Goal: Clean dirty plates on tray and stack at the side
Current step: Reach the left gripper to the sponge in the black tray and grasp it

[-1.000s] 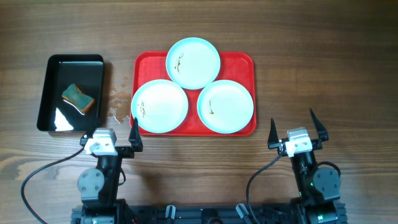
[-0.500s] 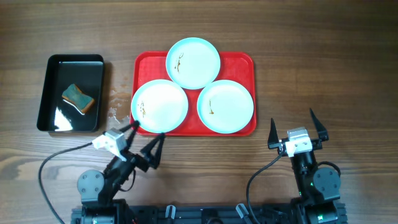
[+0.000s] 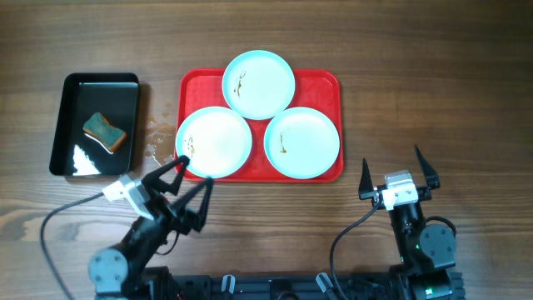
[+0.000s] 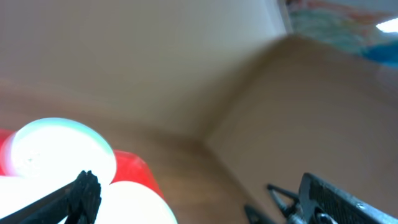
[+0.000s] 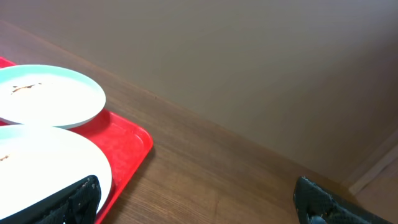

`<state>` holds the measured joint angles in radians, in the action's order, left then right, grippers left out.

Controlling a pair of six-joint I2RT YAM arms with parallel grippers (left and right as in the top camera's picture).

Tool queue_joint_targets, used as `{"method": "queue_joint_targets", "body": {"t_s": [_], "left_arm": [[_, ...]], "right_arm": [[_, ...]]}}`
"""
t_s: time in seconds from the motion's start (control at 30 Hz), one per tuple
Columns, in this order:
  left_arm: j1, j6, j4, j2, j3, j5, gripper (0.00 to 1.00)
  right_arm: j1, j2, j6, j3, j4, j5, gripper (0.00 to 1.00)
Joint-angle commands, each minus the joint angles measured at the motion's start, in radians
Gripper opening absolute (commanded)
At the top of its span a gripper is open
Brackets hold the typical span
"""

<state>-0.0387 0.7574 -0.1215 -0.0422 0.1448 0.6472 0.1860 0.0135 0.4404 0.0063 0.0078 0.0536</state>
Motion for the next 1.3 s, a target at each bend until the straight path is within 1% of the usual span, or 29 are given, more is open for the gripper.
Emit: {"method": "queue_joint_targets", "body": {"t_s": [0.0, 0.07, 0.1, 0.17, 0.2, 0.23, 0.27, 0.3, 0.33, 0.37, 0.43, 0.47, 0.57, 0.63, 0.77, 0.83, 1.0, 1.03, 1.07, 1.13, 1.17, 1.23, 1.27], "left_arm": [[0.001, -0.19, 0.311, -0.152, 0.243, -0.292, 1.0], [0.001, -0.258, 0.501, -0.285, 0.378, -0.436, 1.0], [0.001, -0.322, 0.622, -0.41, 0.486, -0.552, 1.0], [0.001, -0.394, 0.738, -0.586, 0.618, -0.659, 1.0], [0.001, -0.415, 0.776, -0.671, 0.68, -0.671, 1.0], [0.001, -0.413, 0.794, -0.745, 0.735, -0.665, 1.0], [0.002, -0.413, 0.806, -0.842, 0.797, -0.625, 1.0], [0.001, -0.414, 0.83, -0.908, 0.836, -0.579, 1.0], [0.001, -0.414, 0.84, -0.967, 0.863, -0.566, 1.0], [-0.001, -0.411, 0.838, -1.023, 0.889, -0.569, 1.0], [-0.022, -0.358, 0.853, -1.115, 0.949, -0.569, 1.0], [-0.044, -0.322, 0.887, -1.179, 1.004, -0.569, 1.0], [-0.122, -0.3, 1.017, -1.379, 1.178, -0.594, 1.0], [-0.167, -0.301, 1.043, -1.486, 1.243, -0.621, 1.0], [-0.241, -0.301, 1.012, -1.609, 1.249, -0.638, 1.0], [-0.271, -0.335, 1.012, -1.672, 1.249, -0.645, 1.0], [-0.324, -0.335, 1.004, -1.799, 1.249, -0.645, 0.99], [-0.333, -0.335, 0.999, -1.812, 1.249, -0.645, 0.91], [-0.343, -0.335, 0.991, -1.825, 1.249, -0.645, 0.77], [-0.354, -0.335, 0.977, -1.838, 1.249, -0.645, 0.62], [-0.359, -0.335, 0.967, -1.843, 1.249, -0.646, 0.59], [-0.367, -0.336, 0.954, -1.855, 1.248, -0.649, 0.59], [-0.37, -0.339, 0.943, -1.863, 1.246, -0.649, 0.56]], "right_arm": [[-0.004, -0.003, 0.007, -0.001, 0.006, 0.015, 1.0], [-0.004, -0.003, 0.007, -0.001, 0.006, 0.015, 1.0], [-0.004, -0.003, 0.007, -0.001, 0.006, 0.015, 1.0], [-0.004, -0.003, 0.007, -0.001, 0.006, 0.015, 1.0], [-0.004, -0.003, 0.007, -0.001, 0.006, 0.015, 1.0], [-0.004, -0.003, 0.007, -0.001, 0.006, 0.015, 1.0], [-0.004, -0.003, 0.007, -0.001, 0.006, 0.014, 1.0], [-0.004, -0.003, 0.007, -0.001, 0.006, 0.015, 1.0], [-0.004, -0.003, 0.007, -0.001, 0.006, 0.014, 1.0], [-0.004, -0.003, 0.007, -0.001, 0.006, 0.015, 1.0], [-0.004, -0.003, 0.006, -0.001, 0.006, 0.015, 1.0], [-0.004, -0.003, 0.007, -0.001, 0.006, 0.015, 1.0], [-0.004, -0.003, 0.007, -0.001, 0.006, 0.015, 1.0], [-0.004, -0.003, 0.007, -0.001, 0.006, 0.015, 1.0], [-0.004, -0.003, 0.007, -0.001, 0.006, 0.015, 1.0], [-0.004, -0.003, 0.007, -0.001, 0.006, 0.015, 1.0], [-0.004, -0.003, 0.007, -0.001, 0.006, 0.015, 1.0], [-0.004, -0.003, 0.006, -0.001, 0.006, 0.015, 1.0], [-0.004, -0.003, 0.007, -0.001, 0.006, 0.015, 1.0], [-0.004, -0.003, 0.007, -0.001, 0.006, 0.015, 1.0], [-0.004, -0.003, 0.007, -0.001, 0.006, 0.015, 1.0], [-0.004, -0.003, 0.007, -0.001, 0.006, 0.015, 1.0], [-0.004, -0.003, 0.007, -0.001, 0.006, 0.015, 1.0]]}}
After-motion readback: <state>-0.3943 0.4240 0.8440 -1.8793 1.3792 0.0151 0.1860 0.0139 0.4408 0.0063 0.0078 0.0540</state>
